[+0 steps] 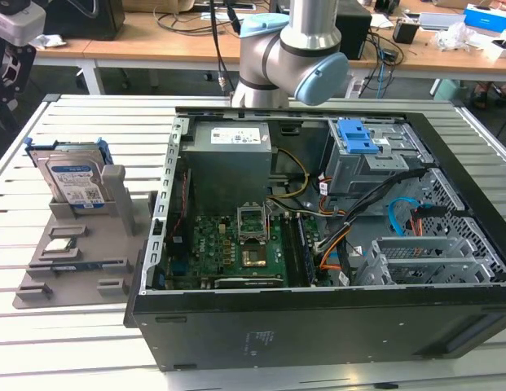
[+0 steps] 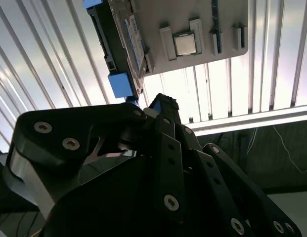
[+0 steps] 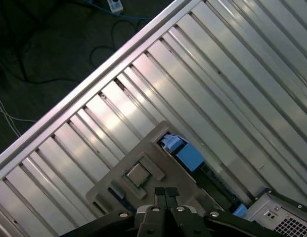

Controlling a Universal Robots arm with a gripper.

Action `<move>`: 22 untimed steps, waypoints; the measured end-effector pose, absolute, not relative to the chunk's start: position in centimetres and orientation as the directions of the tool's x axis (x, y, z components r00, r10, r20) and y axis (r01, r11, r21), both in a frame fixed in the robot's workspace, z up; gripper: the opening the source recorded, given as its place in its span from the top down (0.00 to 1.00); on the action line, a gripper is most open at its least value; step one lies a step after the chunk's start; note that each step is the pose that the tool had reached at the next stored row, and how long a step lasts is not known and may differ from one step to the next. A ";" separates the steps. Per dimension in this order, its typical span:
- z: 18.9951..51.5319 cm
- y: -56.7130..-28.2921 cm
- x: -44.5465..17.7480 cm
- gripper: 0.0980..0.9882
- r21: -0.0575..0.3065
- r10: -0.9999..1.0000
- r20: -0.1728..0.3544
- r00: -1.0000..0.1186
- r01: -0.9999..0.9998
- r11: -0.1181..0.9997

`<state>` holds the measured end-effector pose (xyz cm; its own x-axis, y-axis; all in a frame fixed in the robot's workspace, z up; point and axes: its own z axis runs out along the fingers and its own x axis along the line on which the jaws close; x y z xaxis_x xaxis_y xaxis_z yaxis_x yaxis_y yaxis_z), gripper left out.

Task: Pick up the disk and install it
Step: 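Pick up the disk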

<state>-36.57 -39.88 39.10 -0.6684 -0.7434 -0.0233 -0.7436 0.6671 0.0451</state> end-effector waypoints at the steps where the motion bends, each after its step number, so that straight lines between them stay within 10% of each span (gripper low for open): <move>1: 39.1 -39.9 -36.6 0.99 0.045 -0.749 -0.023 -0.662 -0.749 0.661; 22: 39.1 -39.9 -36.6 0.99 0.045 -0.915 -0.023 -0.403 -0.915 0.401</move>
<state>-36.57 -39.89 39.10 -0.4027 -0.9150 -0.0233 -0.9148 0.4015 0.0451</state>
